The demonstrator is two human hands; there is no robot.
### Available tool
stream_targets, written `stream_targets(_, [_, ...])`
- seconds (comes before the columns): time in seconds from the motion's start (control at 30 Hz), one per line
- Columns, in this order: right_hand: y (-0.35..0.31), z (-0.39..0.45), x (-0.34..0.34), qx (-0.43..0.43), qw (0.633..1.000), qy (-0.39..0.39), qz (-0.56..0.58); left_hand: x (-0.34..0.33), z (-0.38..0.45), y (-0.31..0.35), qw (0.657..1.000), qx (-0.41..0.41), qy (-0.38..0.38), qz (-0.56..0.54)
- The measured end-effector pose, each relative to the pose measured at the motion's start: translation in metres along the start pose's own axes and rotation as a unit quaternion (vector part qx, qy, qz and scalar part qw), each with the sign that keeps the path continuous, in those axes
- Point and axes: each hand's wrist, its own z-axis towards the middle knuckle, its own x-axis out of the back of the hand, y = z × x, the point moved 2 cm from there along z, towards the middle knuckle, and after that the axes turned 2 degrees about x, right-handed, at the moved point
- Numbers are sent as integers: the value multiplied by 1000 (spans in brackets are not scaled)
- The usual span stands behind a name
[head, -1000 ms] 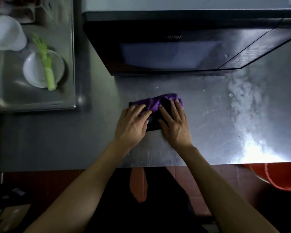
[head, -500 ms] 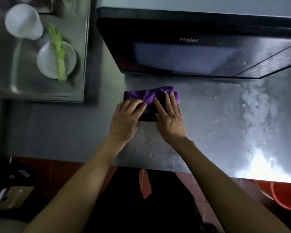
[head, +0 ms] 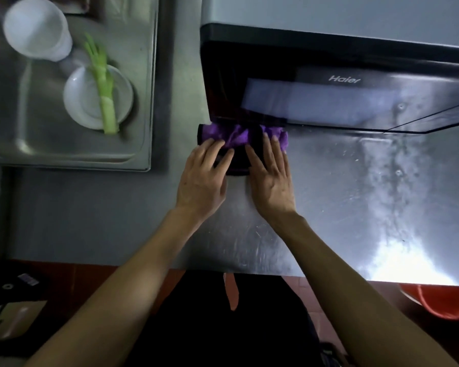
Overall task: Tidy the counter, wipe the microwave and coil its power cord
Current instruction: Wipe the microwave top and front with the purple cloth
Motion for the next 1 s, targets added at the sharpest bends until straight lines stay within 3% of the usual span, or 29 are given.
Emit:
stream_targets(0.2, [-9, 9, -10, -47, 998, -33, 13, -6, 3, -3, 996, -17, -63, 59])
stream_targets(0.5, [18, 1, -1, -49, 998, -30, 0, -7, 27, 18, 995, -40, -61, 68])
stream_targets(1.0, [152, -39, 48, -77, 997, -14, -1, -40, 77, 161, 992, -41, -91, 77])
